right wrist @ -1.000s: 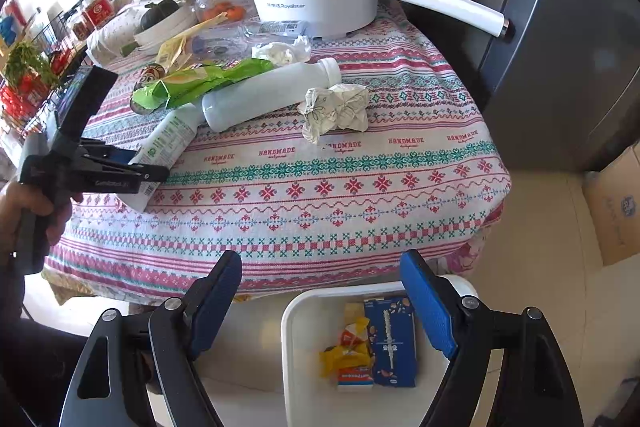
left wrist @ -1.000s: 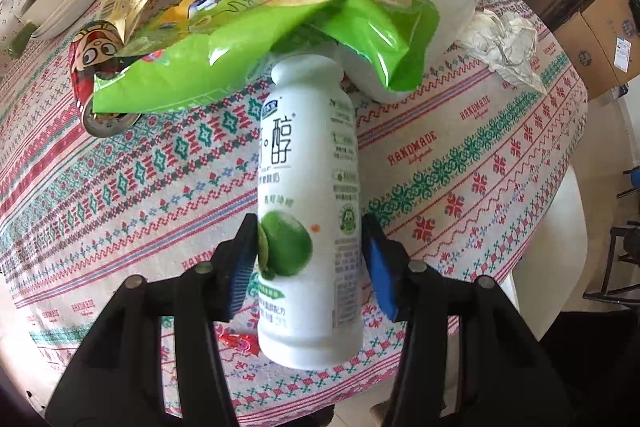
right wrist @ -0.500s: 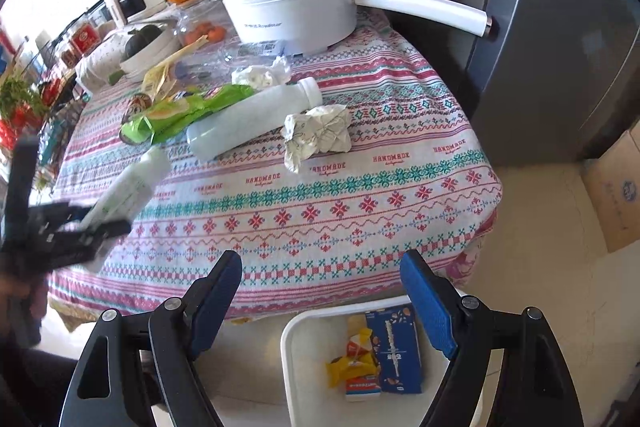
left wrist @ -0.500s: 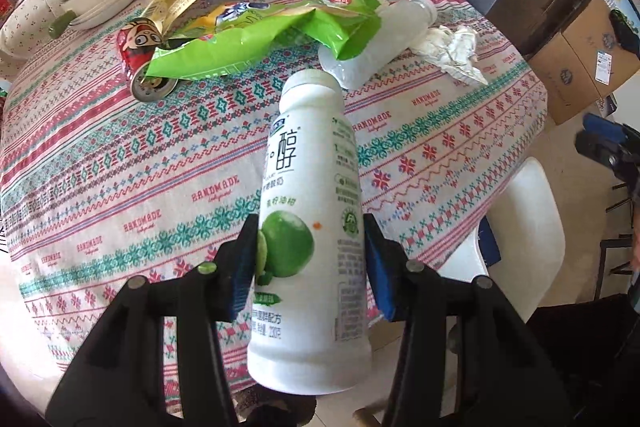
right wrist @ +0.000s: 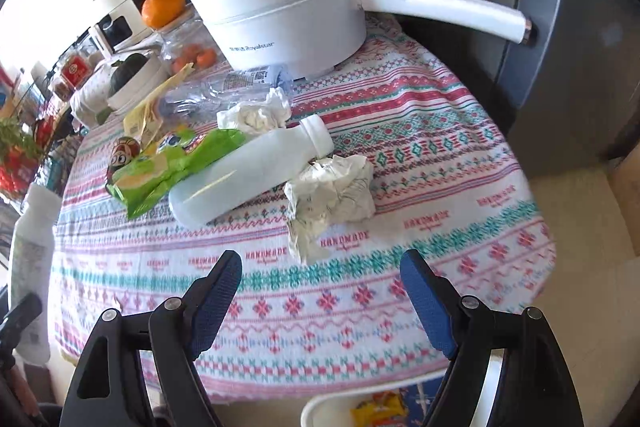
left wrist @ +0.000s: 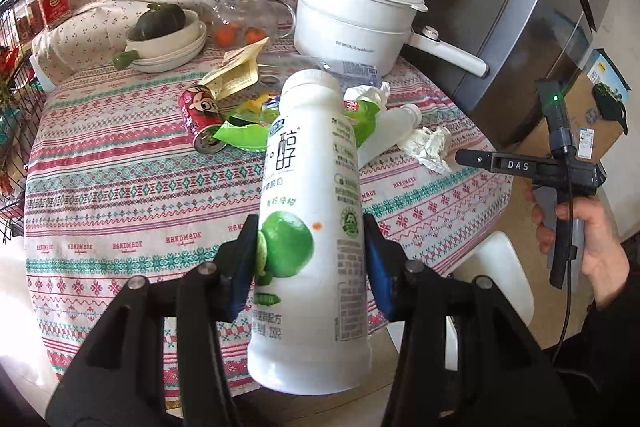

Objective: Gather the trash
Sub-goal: 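Grasp the crumpled paper wrapper with the right tool while the left tool holds the bottle, then carry both items over the white bin and open the left tool to drop the bottle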

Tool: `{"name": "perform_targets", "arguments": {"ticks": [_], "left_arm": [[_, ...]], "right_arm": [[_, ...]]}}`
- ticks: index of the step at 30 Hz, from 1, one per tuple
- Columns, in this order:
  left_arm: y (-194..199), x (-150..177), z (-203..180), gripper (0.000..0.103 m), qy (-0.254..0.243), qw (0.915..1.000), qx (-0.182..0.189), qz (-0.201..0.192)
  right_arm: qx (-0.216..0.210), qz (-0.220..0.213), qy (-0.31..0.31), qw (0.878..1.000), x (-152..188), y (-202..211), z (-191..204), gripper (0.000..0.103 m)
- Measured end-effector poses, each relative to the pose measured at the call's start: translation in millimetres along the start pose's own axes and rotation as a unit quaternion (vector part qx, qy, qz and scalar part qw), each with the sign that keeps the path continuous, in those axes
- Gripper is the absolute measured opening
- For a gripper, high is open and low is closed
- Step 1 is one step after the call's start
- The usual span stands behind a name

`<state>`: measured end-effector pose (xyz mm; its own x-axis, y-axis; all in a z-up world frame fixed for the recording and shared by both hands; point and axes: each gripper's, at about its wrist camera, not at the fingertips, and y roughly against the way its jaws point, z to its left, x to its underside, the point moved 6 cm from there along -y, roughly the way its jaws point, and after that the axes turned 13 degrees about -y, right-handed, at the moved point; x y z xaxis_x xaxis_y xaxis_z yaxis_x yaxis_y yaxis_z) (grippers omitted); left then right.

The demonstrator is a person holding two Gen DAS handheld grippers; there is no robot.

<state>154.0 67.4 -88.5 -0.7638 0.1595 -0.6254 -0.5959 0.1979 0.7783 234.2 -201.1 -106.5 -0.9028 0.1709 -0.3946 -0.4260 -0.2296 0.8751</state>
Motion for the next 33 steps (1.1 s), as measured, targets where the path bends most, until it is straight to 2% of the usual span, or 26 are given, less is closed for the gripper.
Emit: {"name": "perform_targets", "arguments": {"ticks": [5, 11, 15, 16, 24, 33], "left_arm": [[-2, 1, 7, 0.051, 0.016, 0.9999, -0.003, 0.003], [-7, -3, 7, 0.051, 0.017, 0.9998, -0.005, 0.005], [-11, -4, 7, 0.051, 0.02, 0.9998, -0.006, 0.009], [-12, -4, 7, 0.051, 0.019, 0.9998, -0.006, 0.01], [-10, -5, 7, 0.051, 0.019, 0.9998, -0.007, 0.005], [2, -2, 0, 0.051, 0.011, 0.9999, 0.001, -0.01]], "right_arm": [[0.0, 0.004, -0.002, 1.0, -13, -28, 2, 0.083], [-0.019, 0.007, -0.013, 1.0, -29, -50, 5, 0.082], [-0.003, 0.021, -0.014, 1.0, -30, -70, 2, 0.06], [-0.004, 0.023, -0.019, 1.0, -30, -73, 0, 0.06], [-0.016, 0.01, -0.026, 0.999, -33, -63, -4, 0.051], [-0.023, -0.014, -0.008, 1.0, -27, -9, -7, 0.049]]}}
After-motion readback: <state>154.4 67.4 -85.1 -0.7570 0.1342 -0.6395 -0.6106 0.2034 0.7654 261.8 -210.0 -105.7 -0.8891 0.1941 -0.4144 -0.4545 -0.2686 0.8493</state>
